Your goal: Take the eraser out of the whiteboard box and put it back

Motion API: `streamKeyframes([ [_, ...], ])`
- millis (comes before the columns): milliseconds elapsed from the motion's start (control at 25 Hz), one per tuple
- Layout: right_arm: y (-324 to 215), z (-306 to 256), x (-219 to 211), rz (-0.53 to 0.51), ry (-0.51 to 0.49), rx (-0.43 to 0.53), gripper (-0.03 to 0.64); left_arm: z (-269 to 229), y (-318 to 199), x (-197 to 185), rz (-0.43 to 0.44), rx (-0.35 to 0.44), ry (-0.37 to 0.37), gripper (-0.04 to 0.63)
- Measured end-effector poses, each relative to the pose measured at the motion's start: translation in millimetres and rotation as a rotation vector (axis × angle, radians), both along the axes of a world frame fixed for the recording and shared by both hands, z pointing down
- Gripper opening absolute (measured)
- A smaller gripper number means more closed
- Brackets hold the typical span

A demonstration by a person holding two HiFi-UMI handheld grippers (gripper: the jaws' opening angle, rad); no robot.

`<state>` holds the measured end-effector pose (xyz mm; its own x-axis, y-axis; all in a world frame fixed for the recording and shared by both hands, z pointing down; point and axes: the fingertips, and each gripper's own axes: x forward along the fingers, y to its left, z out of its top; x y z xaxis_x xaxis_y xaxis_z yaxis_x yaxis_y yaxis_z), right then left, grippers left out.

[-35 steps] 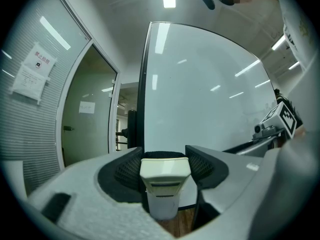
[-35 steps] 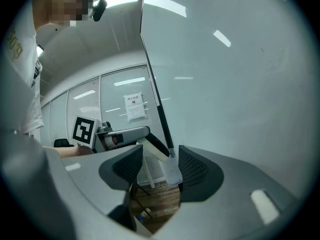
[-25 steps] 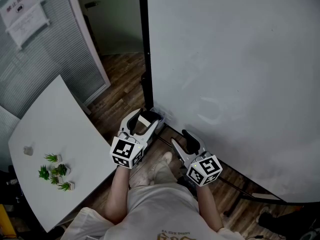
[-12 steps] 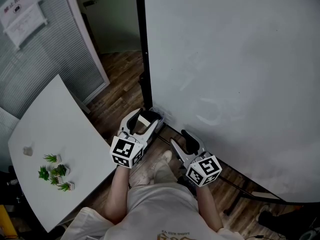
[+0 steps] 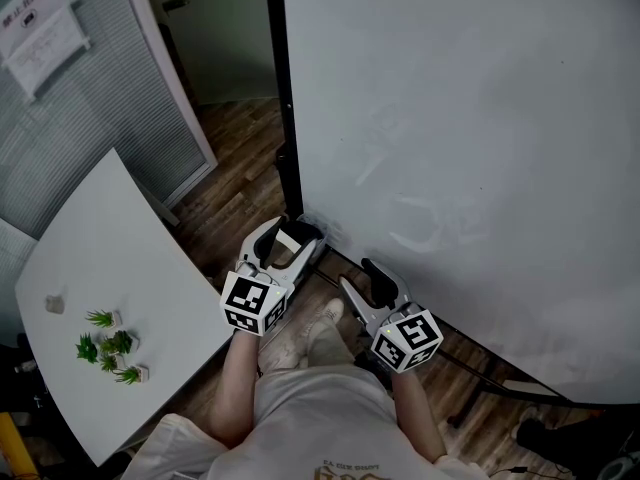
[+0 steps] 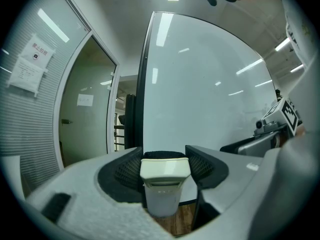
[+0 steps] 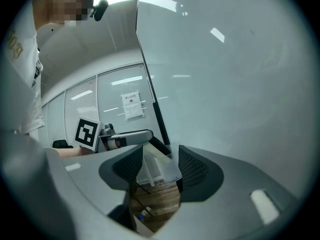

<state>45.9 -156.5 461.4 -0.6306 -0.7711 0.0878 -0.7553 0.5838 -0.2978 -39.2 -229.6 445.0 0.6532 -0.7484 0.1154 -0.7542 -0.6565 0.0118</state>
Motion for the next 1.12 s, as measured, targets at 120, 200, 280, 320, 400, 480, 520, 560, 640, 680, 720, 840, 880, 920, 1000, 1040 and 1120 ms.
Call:
streamKeyframes([
  [120, -2, 1, 0, 0.001, -0.001, -0.003, 0.221, 3, -2, 1, 0.004, -0.006, -0.004, 0.27],
  [200, -3, 1, 0, 0.003, -0.002, -0.007, 0.221, 5, -3, 2, 0.006, -0.01, -0.007, 0.27],
  [280, -5, 2, 0, 0.004, -0.001, -0.012, 0.221, 6, -5, 3, 0.009, -0.015, -0.009, 0.27],
  [320, -6, 2, 1, 0.005, -0.001, -0.015, 0.221, 7, -6, 4, 0.011, -0.016, -0.009, 0.27],
  [400, -8, 4, 0, 0.006, 0.0, -0.019, 0.221, 8, -8, 4, 0.014, -0.018, -0.01, 0.27],
  [480, -9, 5, 1, 0.008, 0.001, -0.023, 0.221, 9, -9, 5, 0.016, -0.02, -0.013, 0.27],
  [520, -10, 6, 1, 0.009, 0.001, -0.025, 0.221, 10, -10, 5, 0.018, -0.022, -0.014, 0.27],
  [560, -11, 6, 1, 0.009, 0.001, -0.027, 0.221, 11, -11, 6, 0.02, -0.025, -0.016, 0.27],
  [640, -13, 8, 0, 0.008, 0.002, -0.032, 0.221, 15, -13, 7, 0.025, -0.029, -0.025, 0.27],
  [680, -14, 9, 0, 0.007, 0.002, -0.034, 0.221, 18, -14, 8, 0.027, -0.03, -0.034, 0.27],
  [720, -15, 10, -1, 0.005, 0.003, -0.035, 0.221, 20, -15, 9, 0.031, -0.031, -0.047, 0.27],
  [840, -17, 12, -2, 0.001, 0.01, -0.037, 0.221, 25, -16, 13, 0.043, -0.027, -0.079, 0.27],
  [880, -17, 12, -1, 0.001, 0.011, -0.039, 0.221, 25, -17, 15, 0.046, -0.026, -0.084, 0.27],
  [920, -17, 13, -1, 0.002, 0.012, -0.04, 0.221, 26, -17, 16, 0.048, -0.028, -0.088, 0.27],
  [1000, -18, 13, -1, 0.002, 0.011, -0.042, 0.221, 29, -18, 16, 0.051, -0.037, -0.094, 0.27],
  [1040, -19, 14, -1, 0.001, 0.01, -0.044, 0.221, 31, -19, 17, 0.053, -0.04, -0.094, 0.27],
  [1120, -19, 15, -2, 0.0, 0.01, -0.047, 0.221, 35, -20, 18, 0.056, -0.046, -0.096, 0.27],
])
